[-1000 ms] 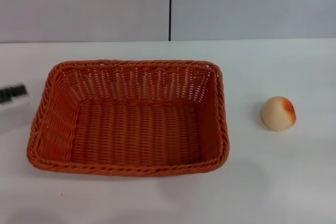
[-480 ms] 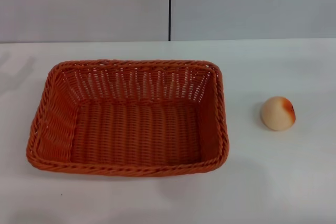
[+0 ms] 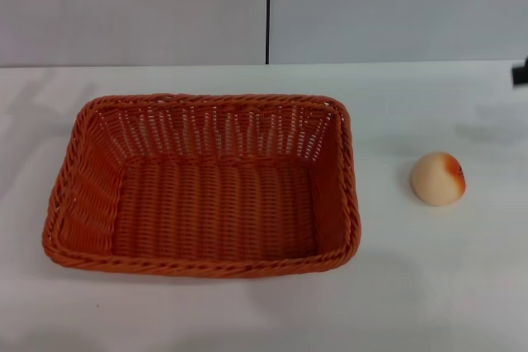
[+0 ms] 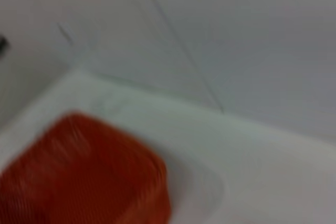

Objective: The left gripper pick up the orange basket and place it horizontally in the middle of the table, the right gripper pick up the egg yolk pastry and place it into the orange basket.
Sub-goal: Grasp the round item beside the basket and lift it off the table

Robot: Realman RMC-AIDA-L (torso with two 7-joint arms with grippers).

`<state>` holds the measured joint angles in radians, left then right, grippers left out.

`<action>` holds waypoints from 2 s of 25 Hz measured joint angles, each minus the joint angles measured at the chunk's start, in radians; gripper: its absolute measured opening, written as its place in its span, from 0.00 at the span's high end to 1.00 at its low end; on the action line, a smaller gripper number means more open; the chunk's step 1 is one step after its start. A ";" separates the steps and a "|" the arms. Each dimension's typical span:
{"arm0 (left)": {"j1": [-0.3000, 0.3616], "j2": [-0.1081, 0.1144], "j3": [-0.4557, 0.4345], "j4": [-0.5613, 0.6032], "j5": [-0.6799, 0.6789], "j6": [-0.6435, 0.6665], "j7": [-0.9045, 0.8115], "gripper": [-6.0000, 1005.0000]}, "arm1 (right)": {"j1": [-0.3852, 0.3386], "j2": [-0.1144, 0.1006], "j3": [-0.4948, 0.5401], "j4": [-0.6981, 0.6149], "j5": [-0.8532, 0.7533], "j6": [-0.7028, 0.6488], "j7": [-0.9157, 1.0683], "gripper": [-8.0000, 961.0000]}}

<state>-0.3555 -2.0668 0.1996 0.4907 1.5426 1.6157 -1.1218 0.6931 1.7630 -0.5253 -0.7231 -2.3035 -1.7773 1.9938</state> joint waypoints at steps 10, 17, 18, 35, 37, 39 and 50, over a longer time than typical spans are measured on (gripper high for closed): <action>-0.026 0.002 0.003 -0.058 -0.017 0.046 0.070 0.20 | 0.131 0.083 -0.221 0.000 -0.262 0.066 0.087 0.24; -0.035 0.003 0.038 -0.094 -0.021 0.054 0.089 0.20 | 0.188 0.163 -0.287 0.045 -0.365 0.194 0.122 0.24; -0.036 0.004 0.038 -0.099 -0.020 0.059 0.095 0.20 | 0.193 0.171 -0.292 0.048 -0.367 0.206 0.123 0.24; -0.016 0.006 0.032 -0.109 -0.021 0.075 0.097 0.20 | 0.215 0.191 -0.320 0.088 -0.420 0.252 0.165 0.26; -0.016 0.006 0.032 -0.112 -0.021 0.074 0.097 0.20 | 0.210 0.190 -0.320 0.082 -0.423 0.253 0.166 0.27; -0.016 0.007 0.032 -0.112 -0.021 0.074 0.097 0.20 | 0.206 0.191 -0.320 0.077 -0.424 0.257 0.166 0.32; -0.016 0.007 0.031 -0.124 -0.021 0.076 0.097 0.20 | 0.159 0.206 -0.305 -0.015 -0.400 0.258 0.136 0.58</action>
<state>-0.3711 -2.0601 0.2308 0.3665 1.5218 1.6912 -1.0247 0.8518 1.9690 -0.8300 -0.7379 -2.7039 -1.5189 2.1299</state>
